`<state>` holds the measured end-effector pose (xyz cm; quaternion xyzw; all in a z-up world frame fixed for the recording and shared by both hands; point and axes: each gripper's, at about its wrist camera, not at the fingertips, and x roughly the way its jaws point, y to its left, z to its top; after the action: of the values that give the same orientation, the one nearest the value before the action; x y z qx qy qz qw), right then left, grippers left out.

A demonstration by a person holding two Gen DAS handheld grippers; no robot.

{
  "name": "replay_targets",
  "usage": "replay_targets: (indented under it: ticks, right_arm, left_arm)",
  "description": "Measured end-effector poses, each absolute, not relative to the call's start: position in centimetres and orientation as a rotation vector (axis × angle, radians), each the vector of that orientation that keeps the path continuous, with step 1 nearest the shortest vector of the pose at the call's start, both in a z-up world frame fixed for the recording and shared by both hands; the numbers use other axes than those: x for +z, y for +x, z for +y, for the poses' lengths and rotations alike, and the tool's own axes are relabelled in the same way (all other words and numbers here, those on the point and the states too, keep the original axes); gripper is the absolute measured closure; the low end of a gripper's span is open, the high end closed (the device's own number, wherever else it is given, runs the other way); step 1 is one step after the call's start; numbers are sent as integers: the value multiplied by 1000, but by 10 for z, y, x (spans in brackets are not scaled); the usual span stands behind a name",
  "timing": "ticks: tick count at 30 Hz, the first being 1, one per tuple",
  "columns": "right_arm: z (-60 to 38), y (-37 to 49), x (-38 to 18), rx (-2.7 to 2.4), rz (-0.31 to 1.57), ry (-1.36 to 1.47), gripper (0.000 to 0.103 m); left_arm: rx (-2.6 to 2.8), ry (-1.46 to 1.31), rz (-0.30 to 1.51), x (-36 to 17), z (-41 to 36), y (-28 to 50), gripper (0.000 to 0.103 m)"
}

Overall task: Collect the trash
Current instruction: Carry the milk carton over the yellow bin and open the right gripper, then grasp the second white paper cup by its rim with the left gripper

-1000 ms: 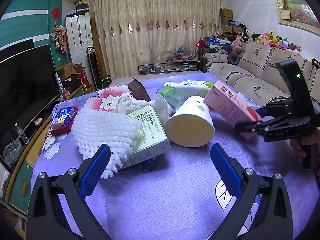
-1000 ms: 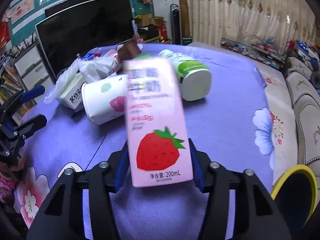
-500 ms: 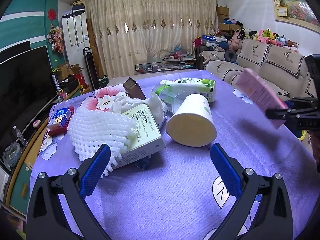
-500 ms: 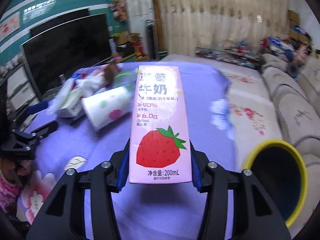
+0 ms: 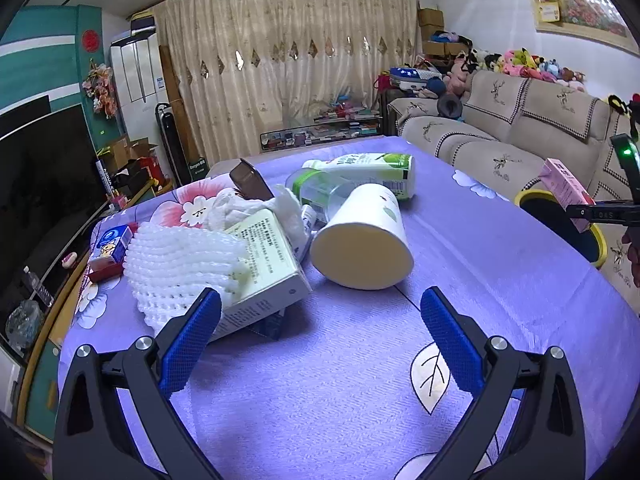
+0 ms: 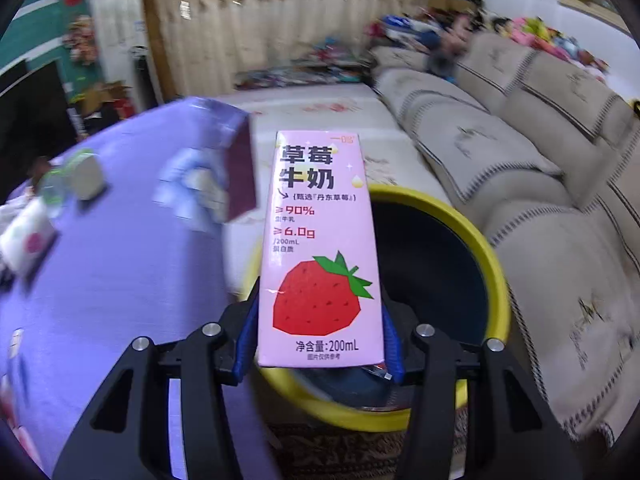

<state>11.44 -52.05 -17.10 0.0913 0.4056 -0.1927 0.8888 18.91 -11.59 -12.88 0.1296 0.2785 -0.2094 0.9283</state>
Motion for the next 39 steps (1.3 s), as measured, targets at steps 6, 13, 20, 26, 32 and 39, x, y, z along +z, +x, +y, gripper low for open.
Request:
replay_targets:
  ticks: [6, 13, 20, 26, 32, 39]
  right_arm:
    - [-551, 119, -194, -464, 895, 241, 54]
    - [-561, 122, -204, -481, 897, 283, 44]
    - [-558, 115, -194, -483, 866, 274, 38]
    - [-557, 108, -189, -477, 854, 288, 38]
    - [-557, 102, -189, -468, 847, 300, 38]
    - [-552, 101, -186, -441, 837, 299, 38]
  left_arm:
    - [-440, 286, 578, -131, -124, 187, 5]
    - [-460, 276, 617, -133, -127, 190, 5]
    - [-498, 284, 638, -126, -139, 188, 5]
    - [-545, 264, 683, -121, -157, 194, 5]
    - [-558, 255, 717, -126, -172, 205, 6]
    - [-547, 240, 780, -137, -187, 229, 24]
